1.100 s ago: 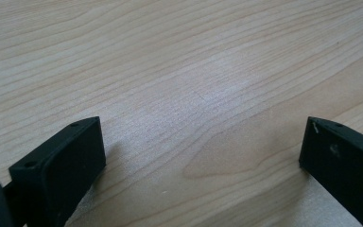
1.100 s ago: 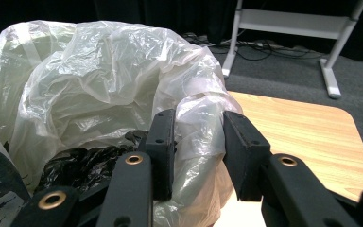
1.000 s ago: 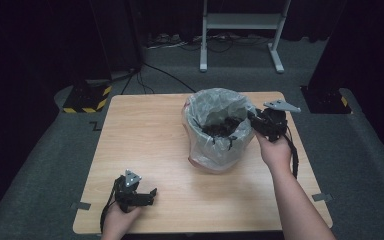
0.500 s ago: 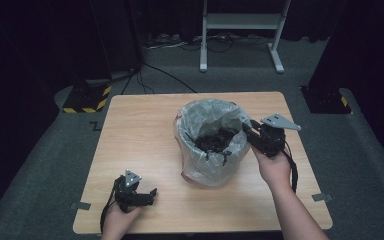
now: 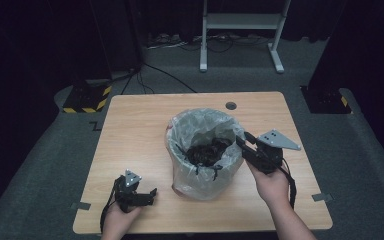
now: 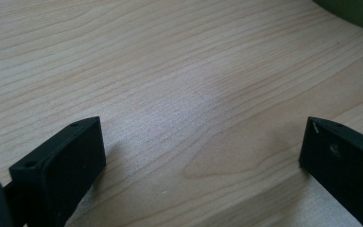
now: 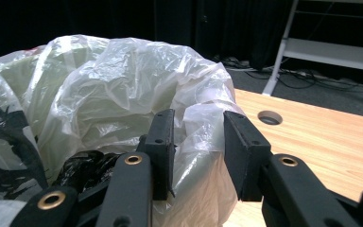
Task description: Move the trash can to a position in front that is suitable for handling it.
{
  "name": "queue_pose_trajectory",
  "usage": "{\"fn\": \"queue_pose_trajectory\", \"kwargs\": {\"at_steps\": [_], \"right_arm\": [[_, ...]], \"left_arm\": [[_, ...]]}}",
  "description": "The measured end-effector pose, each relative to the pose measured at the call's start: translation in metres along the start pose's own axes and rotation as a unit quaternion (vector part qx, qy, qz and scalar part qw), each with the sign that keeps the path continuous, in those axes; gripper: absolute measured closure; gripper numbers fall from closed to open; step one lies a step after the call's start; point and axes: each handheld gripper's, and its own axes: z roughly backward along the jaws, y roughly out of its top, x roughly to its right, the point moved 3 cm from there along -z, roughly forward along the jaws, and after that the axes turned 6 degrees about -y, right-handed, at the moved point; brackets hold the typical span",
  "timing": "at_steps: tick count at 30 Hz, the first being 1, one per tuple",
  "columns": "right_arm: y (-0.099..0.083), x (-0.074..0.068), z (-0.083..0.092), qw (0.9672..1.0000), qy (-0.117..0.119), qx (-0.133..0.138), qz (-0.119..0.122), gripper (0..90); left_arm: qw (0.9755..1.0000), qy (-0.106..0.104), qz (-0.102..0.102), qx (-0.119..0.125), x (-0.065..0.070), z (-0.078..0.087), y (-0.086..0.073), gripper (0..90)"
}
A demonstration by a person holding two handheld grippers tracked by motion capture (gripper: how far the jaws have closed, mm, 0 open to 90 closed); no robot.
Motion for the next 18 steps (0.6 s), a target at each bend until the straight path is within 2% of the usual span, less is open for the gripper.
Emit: {"fn": "queue_pose_trajectory", "kwargs": {"at_steps": [5,8,11,13,14,17,18], "right_arm": [[-0.002,-0.01,0.007,0.9999,0.009,0.008,0.012,62.9],[-0.001,-0.009,0.01,0.9998,0.009,0.016,0.01,60.5],[0.0,-0.004,0.018,0.9995,0.007,0.032,-0.001,57.4],[-0.002,0.004,0.028,0.9986,-0.005,0.053,-0.005,54.7],[-0.002,0.004,0.028,0.9986,-0.005,0.053,-0.005,54.7],[-0.018,0.016,0.037,0.9967,-0.027,0.076,-0.011,51.2],[-0.018,0.016,0.037,0.9967,-0.027,0.076,-0.011,51.2]], "left_arm": [[1.0,0.0,0.0,0.0,0.0,0.0,0.0,0.9],[1.0,0.0,0.0,0.0,0.0,0.0,0.0,0.9],[1.0,0.0,0.0,0.0,0.0,0.0,0.0,0.9],[1.0,0.0,-0.001,0.0,0.0,0.0,0.0,0.6],[1.0,0.0,-0.001,0.0,0.0,0.0,0.0,0.6],[1.0,0.0,-0.001,-0.001,0.0,0.0,0.0,0.6],[1.0,0.0,-0.001,-0.001,0.0,0.0,0.0,0.6]]}}
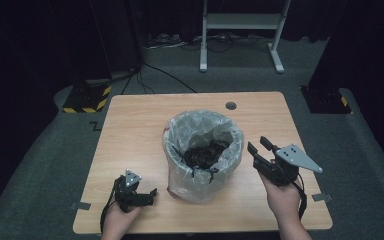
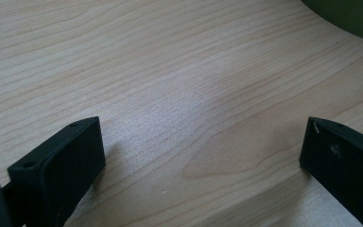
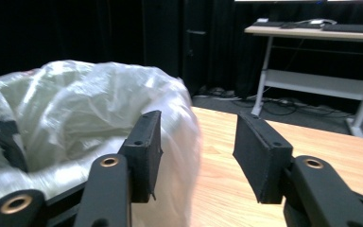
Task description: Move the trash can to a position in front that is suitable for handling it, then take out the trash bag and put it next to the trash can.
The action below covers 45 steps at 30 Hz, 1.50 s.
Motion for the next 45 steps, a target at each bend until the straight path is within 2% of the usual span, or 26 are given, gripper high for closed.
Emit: {"fn": "queue_pose_trajectory", "kwargs": {"at_steps": [5,7,11,12,13,16,17,18,19,20,22,23,24,26,27,28,29,30,31,32,35,39,41,42,43,45], "right_arm": [[-0.033,0.01,0.008,0.9995,-0.027,0.013,0.009,47.4],[-0.038,0.011,0.009,0.9995,-0.028,0.011,0.011,46.6],[-0.072,0.015,0.008,0.9984,-0.047,0.02,0.023,44.2],[-0.072,0.015,0.008,0.9984,-0.047,0.02,0.023,44.2],[-0.082,0.015,0.005,0.9983,-0.046,-0.001,0.036,42.5],[-0.089,0.018,0.004,0.9983,-0.048,-0.008,0.032,42.5],[-0.09,0.019,0.004,0.9984,-0.049,-0.007,0.026,41.3],[-0.09,0.019,0.004,0.9984,-0.049,-0.007,0.026,41.3],[-0.088,0.021,0.006,0.9985,-0.05,0.003,0.023,39.9],[-0.088,0.021,0.006,0.9985,-0.05,0.003,0.023,39.9],[-0.087,0.021,0.008,0.9984,-0.05,0.015,0.019,39.1],[-0.086,0.02,0.009,0.9982,-0.052,0.023,0.019,38.7],[-0.086,0.02,0.009,0.9982,-0.052,0.023,0.019,38.7],[-0.085,0.019,0.01,0.9978,-0.056,0.03,0.02,38.4],[-0.084,0.018,0.011,0.9977,-0.056,0.034,0.02,38.4],[-0.084,0.018,0.011,0.9977,-0.056,0.034,0.02,38.4],[-0.083,0.017,0.011,0.9975,-0.058,0.035,0.019,38.4],[-0.082,0.016,0.012,0.9976,-0.056,0.037,0.016,37.8],[-0.08,0.015,0.014,0.9975,-0.056,0.041,0.015,37.8],[-0.08,0.015,0.014,0.9975,-0.056,0.041,0.015,37.8],[-0.076,0.012,0.016,0.9971,-0.054,0.049,0.021,37.8],[-0.071,0.008,0.02,0.9966,-0.048,0.064,0.019,37.9],[-0.069,0.006,0.022,0.9962,-0.044,0.073,0.02,38.1],[-0.069,0.006,0.022,0.9962,-0.044,0.073,0.02,38.1],[-0.067,0.005,0.023,0.9959,-0.043,0.077,0.019,38.2],[-0.063,0.003,0.026,0.9955,-0.042,0.083,0.02,38.2]], "left_arm": [[1.0,0.0,0.0,0.0,0.0,0.0,0.0,0.6],[1.0,0.0,0.0,0.0,0.0,0.0,0.0,0.6],[1.0,-0.004,0.002,0.0,0.0,0.001,-0.001,0.5],[1.0,-0.004,0.002,0.0,0.0,0.001,-0.001,0.5],[1.0,-0.006,0.004,0.003,0.0,0.002,-0.001,0.4],[0.9998,-0.014,0.009,0.01,0.0,0.004,-0.002,0.3],[0.9993,-0.02,0.016,0.028,0.0,0.008,-0.001,0.3],[0.9993,-0.02,0.016,0.028,0.0,0.008,-0.001,0.3],[0.9974,-0.038,0.028,0.055,0.001,0.014,0.002,0.3],[0.9974,-0.038,0.028,0.055,0.001,0.014,0.002,0.3],[0.9956,-0.042,0.019,0.082,0.002,0.019,0.005,0.3],[0.9936,-0.045,0.012,0.103,0.004,0.024,0.008,0.3],[0.9936,-0.045,0.012,0.103,0.004,0.024,0.008,0.2],[0.9915,-0.051,0.007,0.12,0.006,0.028,0.011,0.2],[0.9883,-0.056,0.001,0.142,0.009,0.033,0.014,0.2],[0.9883,-0.056,0.001,0.142,0.009,0.033,0.014,0.2],[0.9855,-0.053,-0.008,0.161,0.011,0.038,0.018,0.2],[0.9844,-0.053,-0.009,0.167,0.012,0.04,0.019,0.2],[0.9793,-0.055,-0.008,0.194,0.015,0.047,0.023,0.2],[0.9793,-0.055,-0.008,0.194,0.015,0.047,0.023,0.2],[0.9707,-0.062,-0.012,0.232,0.02,0.057,0.029,0.2],[0.9631,-0.064,-0.013,0.261,0.027,0.068,0.033,0.2],[0.9566,-0.071,-0.007,0.283,0.032,0.077,0.036,0.2],[0.9566,-0.071,-0.007,0.283,0.032,0.077,0.036,0.2],[0.9544,-0.067,-0.015,0.291,0.035,0.081,0.038,0.2],[0.9525,-0.066,-0.02,0.297,0.038,0.085,0.041,0.2]]}}
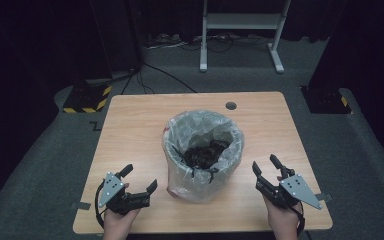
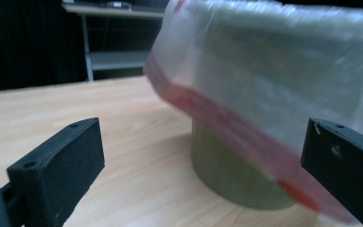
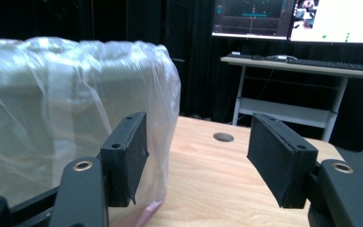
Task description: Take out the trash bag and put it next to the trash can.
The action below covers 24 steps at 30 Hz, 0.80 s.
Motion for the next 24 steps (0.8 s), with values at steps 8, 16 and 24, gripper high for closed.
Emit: {"fn": "queue_pose_trajectory", "kwargs": {"at_steps": [8,16,24], "right_arm": [[0.019,0.002,0.003,0.9998,-0.003,0.019,-0.007,39.2],[0.048,-0.006,-0.009,0.9996,0.015,0.022,0.003,43.1],[0.069,-0.02,-0.026,0.9995,0.024,0.019,0.007,47.0]], "left_arm": [[0.9992,-0.013,0.015,0.035,0.015,-0.004,0.035,0.0],[0.9975,-0.017,0.002,0.068,0.031,-0.02,0.077,7.4],[0.9988,0.008,-0.002,0.048,0.032,-0.049,0.088,24.7]]}}
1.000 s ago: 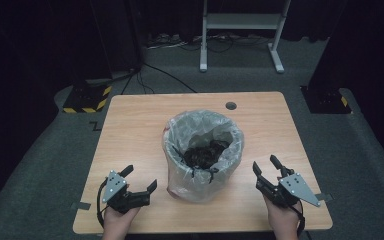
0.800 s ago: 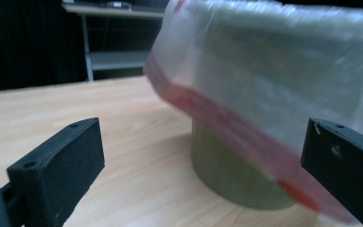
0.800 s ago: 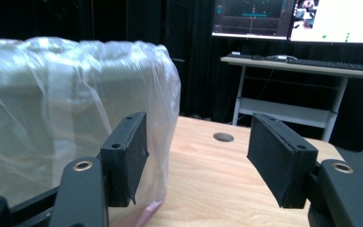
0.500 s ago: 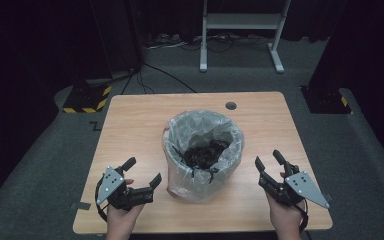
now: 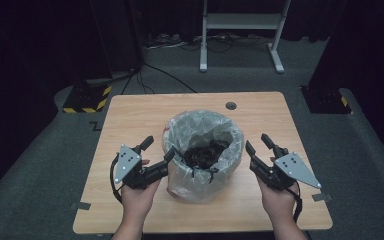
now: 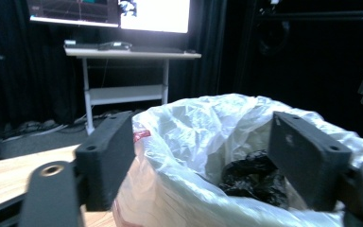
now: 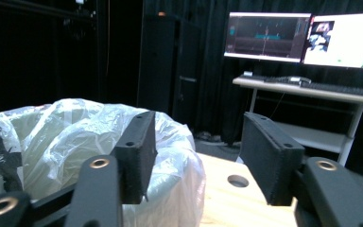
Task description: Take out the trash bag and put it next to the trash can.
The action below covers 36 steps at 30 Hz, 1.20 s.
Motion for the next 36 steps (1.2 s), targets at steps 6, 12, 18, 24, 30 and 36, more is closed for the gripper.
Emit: {"fn": "queue_pose_trajectory", "kwargs": {"at_steps": [6,12,18,24,30,36], "right_arm": [[-0.009,-0.005,-0.024,0.9979,0.013,-0.062,-0.014,53.9],[-0.016,-0.013,-0.033,0.9949,0.023,-0.097,-0.02,61.7],[-0.016,-0.02,-0.032,0.9953,0.008,-0.097,-0.009,73.2],[-0.015,-0.024,-0.029,0.9964,-0.023,-0.08,0.018,90.0],[-0.01,-0.024,-0.027,0.9974,-0.021,-0.068,0.011,90.0],[0.001,-0.024,-0.022,0.9987,-0.02,-0.046,0.003,90.0]], "left_arm": [[0.9981,0.014,0.047,-0.038,-0.014,-0.019,-0.008,42.3],[0.9959,0.01,0.069,-0.057,-0.013,-0.025,-0.02,57.0],[0.9961,0.032,0.078,-0.024,-0.011,-0.019,-0.022,74.7],[0.9973,0.036,0.063,-0.012,-0.007,-0.015,-0.022,89.9],[0.998,0.03,0.056,0.003,-0.002,-0.014,-0.019,90.0],[0.9987,0.017,0.039,0.029,0.005,-0.006,-0.005,90.0]]}}
